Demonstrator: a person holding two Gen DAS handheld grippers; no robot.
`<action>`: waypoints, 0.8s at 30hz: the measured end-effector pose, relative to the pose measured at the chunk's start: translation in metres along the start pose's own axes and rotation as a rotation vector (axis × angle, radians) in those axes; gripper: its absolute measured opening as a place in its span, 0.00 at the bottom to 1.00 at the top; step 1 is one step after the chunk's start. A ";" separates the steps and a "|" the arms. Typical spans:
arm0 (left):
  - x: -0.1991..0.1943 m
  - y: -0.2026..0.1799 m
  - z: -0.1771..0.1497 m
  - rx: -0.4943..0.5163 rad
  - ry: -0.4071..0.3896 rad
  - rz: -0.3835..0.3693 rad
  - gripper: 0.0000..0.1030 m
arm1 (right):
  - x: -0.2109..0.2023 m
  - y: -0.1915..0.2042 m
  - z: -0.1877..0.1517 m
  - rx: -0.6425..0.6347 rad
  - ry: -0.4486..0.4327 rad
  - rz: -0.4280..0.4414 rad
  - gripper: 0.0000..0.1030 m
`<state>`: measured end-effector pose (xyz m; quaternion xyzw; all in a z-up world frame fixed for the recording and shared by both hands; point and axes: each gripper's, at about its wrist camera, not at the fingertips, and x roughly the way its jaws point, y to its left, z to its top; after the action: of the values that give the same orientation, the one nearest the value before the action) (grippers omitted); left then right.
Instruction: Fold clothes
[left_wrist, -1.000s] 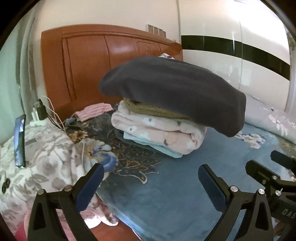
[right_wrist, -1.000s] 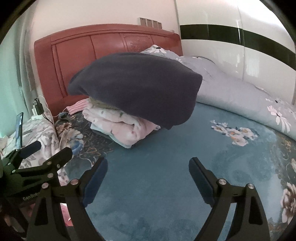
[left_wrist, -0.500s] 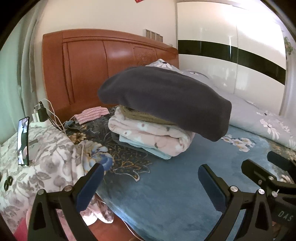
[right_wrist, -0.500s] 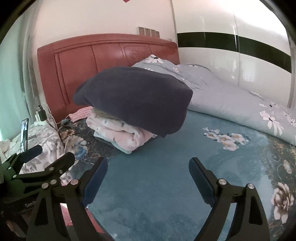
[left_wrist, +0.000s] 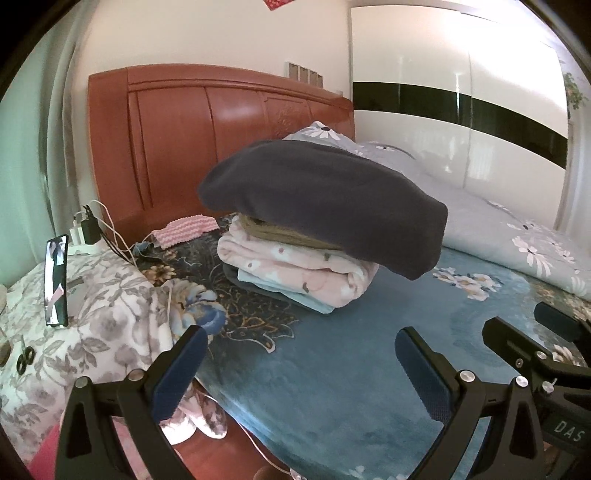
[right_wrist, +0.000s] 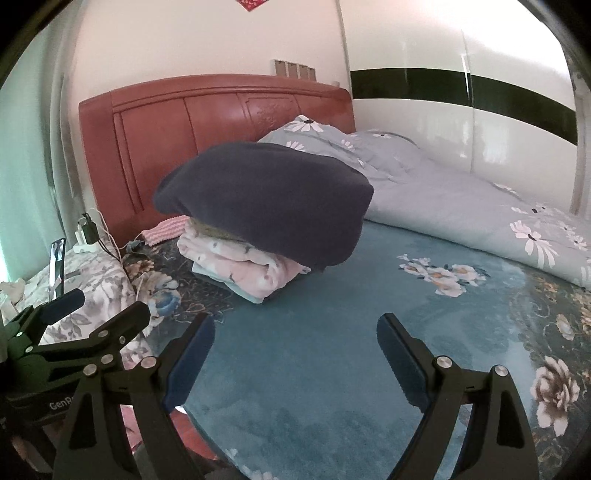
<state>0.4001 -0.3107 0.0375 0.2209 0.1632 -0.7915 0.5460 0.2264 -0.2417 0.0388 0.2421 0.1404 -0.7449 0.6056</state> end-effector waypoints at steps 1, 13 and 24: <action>-0.002 -0.001 0.000 0.000 -0.002 0.000 1.00 | -0.002 -0.001 0.000 0.001 -0.001 -0.002 0.88; -0.010 -0.007 -0.003 0.010 0.004 0.009 1.00 | -0.014 -0.004 -0.003 0.006 0.001 -0.017 0.88; -0.010 -0.010 -0.003 0.010 0.010 0.017 1.00 | -0.014 -0.007 -0.005 0.011 0.006 -0.026 0.88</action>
<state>0.3947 -0.2984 0.0401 0.2287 0.1600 -0.7864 0.5510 0.2222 -0.2264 0.0415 0.2457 0.1410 -0.7527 0.5942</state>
